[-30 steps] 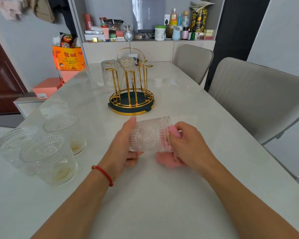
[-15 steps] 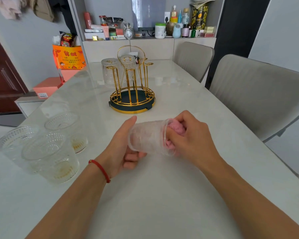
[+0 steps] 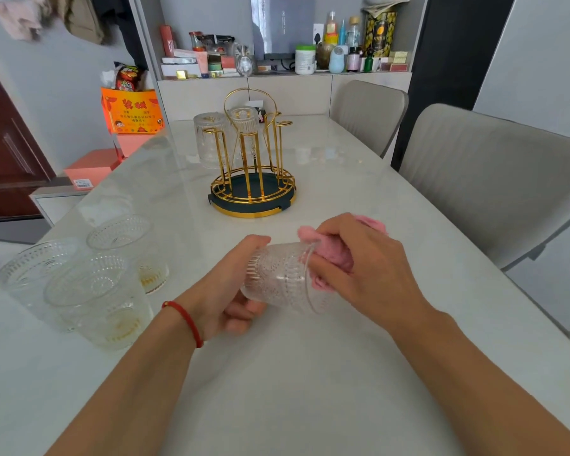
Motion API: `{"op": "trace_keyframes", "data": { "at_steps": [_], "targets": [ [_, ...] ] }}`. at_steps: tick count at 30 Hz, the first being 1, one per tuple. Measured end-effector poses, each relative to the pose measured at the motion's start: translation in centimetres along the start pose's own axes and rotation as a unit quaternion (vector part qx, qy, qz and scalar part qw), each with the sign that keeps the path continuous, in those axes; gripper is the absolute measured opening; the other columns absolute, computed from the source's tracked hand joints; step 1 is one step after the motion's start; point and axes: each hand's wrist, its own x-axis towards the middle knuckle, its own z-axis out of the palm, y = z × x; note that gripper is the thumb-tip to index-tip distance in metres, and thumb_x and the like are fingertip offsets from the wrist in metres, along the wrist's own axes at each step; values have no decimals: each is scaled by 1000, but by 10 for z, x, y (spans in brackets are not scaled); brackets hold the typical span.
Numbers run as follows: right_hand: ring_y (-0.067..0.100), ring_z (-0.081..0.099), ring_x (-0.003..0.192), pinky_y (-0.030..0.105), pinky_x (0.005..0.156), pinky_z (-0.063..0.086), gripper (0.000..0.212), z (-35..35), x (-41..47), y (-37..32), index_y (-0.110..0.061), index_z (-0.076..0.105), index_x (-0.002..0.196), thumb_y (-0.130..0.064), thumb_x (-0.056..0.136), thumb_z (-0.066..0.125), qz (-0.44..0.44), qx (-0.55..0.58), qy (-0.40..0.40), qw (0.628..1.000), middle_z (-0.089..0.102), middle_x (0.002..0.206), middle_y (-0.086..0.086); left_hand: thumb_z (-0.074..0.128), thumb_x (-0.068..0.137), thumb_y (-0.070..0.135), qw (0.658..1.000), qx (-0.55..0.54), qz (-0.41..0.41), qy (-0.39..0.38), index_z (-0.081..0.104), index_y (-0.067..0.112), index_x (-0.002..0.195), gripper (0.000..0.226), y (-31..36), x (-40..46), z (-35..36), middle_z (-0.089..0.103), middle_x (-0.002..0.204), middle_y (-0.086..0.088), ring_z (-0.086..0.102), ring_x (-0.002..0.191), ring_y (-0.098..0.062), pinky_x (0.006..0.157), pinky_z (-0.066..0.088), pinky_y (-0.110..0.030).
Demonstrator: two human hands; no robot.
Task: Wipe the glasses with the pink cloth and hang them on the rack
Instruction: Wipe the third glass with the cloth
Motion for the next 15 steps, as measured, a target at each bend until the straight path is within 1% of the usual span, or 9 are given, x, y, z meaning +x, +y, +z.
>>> {"op": "trace_keyframes", "data": {
  "at_steps": [2, 4, 6, 8, 9, 11, 13, 14, 15],
  "targets": [
    [-14, 57, 90, 30, 79, 50, 26, 2, 0, -2, -26, 57, 99, -43, 83, 67, 94, 84, 16, 992, 65, 90, -24, 43, 95, 70, 997, -67, 31, -5, 51, 19, 78, 54, 0, 1, 0, 40, 59, -6, 23, 49, -16, 45, 23, -23],
    [-6, 66, 96, 31, 80, 57, 25, 5, -1, -1, -24, 57, 99, -36, 84, 73, 166, 140, 35, 975, 72, 102, -20, 52, 93, 66, 991, -119, 62, -25, 54, 15, 95, 51, 2, 0, 0, 40, 63, -5, 26, 53, -16, 48, 27, -27],
    [-3, 69, 95, 26, 78, 59, 25, 7, -1, 0, -22, 58, 100, -28, 84, 77, 202, 164, 40, 965, 73, 106, -17, 65, 85, 61, 984, -152, 87, -23, 52, 14, 101, 51, 2, 1, 0, 35, 65, -2, 27, 55, -15, 50, 30, -27],
    [0, 71, 86, 24, 68, 60, 29, 8, 0, 2, -23, 59, 102, -21, 82, 81, 234, 204, 5, 950, 74, 100, -15, 73, 75, 57, 973, -193, 123, 11, 60, 16, 92, 46, 2, 4, 3, 31, 67, -1, 27, 56, -14, 52, 31, -26],
    [3, 71, 81, 23, 65, 59, 34, 9, 1, 4, -24, 61, 105, -20, 80, 83, 249, 228, -21, 941, 73, 98, -12, 75, 73, 55, 965, -212, 152, 32, 68, 19, 87, 40, 3, 5, 3, 33, 68, -1, 30, 58, -13, 56, 33, -27],
    [9, 72, 83, 24, 68, 59, 45, 6, 4, 9, -29, 64, 115, -24, 76, 86, 262, 249, -57, 931, 72, 100, -8, 78, 75, 53, 951, -214, 207, 81, 80, 23, 82, 31, 4, 5, 2, 55, 73, -4, 51, 68, -18, 72, 44, -34],
    [17, 73, 88, 29, 72, 60, 39, 3, 7, 15, -27, 72, 112, -25, 76, 87, 267, 293, -60, 916, 74, 100, -2, 81, 76, 53, 939, -197, 246, 140, 81, 22, 95, 36, 4, 5, -2, 75, 98, -4, 69, 96, -22, 89, 53, -41],
    [19, 73, 88, 32, 72, 61, 31, 0, 8, 17, -23, 75, 107, -26, 78, 86, 279, 334, -48, 899, 75, 96, 2, 81, 72, 55, 931, -187, 263, 170, 79, 20, 102, 46, 4, 4, -3, 76, 104, -2, 71, 104, -21, 89, 55, -39],
    [21, 72, 88, 37, 76, 62, 25, -1, 10, 19, -20, 76, 103, -29, 80, 83, 291, 368, -40, 882, 76, 95, 7, 81, 67, 58, 922, -171, 283, 201, 76, 18, 106, 56, 5, 3, -5, 76, 104, 1, 72, 105, -19, 87, 57, -36]
  ]
}}
